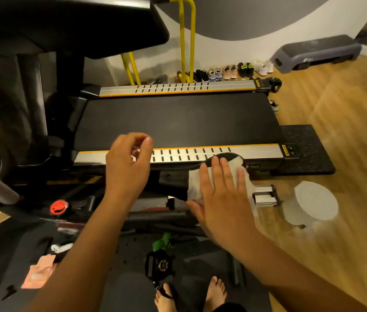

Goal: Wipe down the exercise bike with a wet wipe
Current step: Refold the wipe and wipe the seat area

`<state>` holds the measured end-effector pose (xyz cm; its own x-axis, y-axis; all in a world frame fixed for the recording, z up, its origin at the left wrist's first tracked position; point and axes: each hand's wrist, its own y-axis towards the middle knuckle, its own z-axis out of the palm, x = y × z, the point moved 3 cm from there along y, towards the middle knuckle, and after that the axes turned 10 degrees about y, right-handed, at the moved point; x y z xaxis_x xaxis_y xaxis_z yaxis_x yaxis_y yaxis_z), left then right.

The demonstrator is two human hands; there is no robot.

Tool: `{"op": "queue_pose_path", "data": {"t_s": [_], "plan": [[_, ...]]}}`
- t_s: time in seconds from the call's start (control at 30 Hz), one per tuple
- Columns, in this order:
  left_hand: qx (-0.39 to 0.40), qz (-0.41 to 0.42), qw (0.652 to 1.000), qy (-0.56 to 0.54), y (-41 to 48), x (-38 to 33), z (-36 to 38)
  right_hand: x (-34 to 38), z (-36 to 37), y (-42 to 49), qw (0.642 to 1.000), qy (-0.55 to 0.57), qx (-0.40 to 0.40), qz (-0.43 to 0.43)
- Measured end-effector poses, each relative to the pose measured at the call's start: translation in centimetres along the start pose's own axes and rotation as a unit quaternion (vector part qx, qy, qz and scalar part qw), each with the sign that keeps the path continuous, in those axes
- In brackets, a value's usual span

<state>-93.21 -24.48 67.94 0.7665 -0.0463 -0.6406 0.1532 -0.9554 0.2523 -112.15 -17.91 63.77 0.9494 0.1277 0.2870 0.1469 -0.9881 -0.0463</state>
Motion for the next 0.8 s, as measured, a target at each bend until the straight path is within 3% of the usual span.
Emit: {"op": "queue_pose_path", "data": {"t_s": [0.1, 0.17, 0.27, 0.4, 0.47, 0.53, 0.67, 0.73, 0.8], "plan": [[0.062, -0.108, 0.982, -0.139, 1.0, 1.8, 1.9, 2.1, 1.3, 1.9, 1.000, -0.005, 0.019, -0.012], [0.052, -0.157, 0.961, -0.224, 1.2, 2.5, 2.2, 4.7, 1.3, 3.5, 0.998, 0.010, 0.010, -0.066], [-0.013, -0.229, 0.913, -0.338, 1.5, 3.6, 1.2, 9.2, 1.8, 6.0, 0.987, 0.038, 0.029, -0.151], [-0.127, -0.264, 0.883, -0.367, 2.3, 5.9, -0.5, 9.5, 1.4, 5.7, 0.978, 0.024, 0.026, -0.204], [-0.132, -0.252, 0.883, -0.373, 2.5, 5.8, -0.4, 5.1, 0.8, 4.5, 0.988, 0.017, 0.026, -0.151], [-0.085, -0.232, 0.902, -0.356, 2.3, 4.7, 0.8, -0.6, 0.0, 3.1, 0.998, 0.030, 0.032, -0.039], [-0.034, -0.232, 0.930, -0.282, 2.2, 2.7, 2.5, -7.0, -0.9, 0.5, 0.964, 0.194, 0.044, 0.179], [-0.035, -0.238, 0.933, -0.266, 2.4, 2.8, 2.5, -5.7, -0.6, 0.1, 0.982, 0.112, 0.012, 0.152], [-0.030, -0.235, 0.935, -0.264, 2.5, 3.1, 2.6, -1.4, 0.2, 0.1, 0.998, 0.005, -0.004, 0.059]]}}
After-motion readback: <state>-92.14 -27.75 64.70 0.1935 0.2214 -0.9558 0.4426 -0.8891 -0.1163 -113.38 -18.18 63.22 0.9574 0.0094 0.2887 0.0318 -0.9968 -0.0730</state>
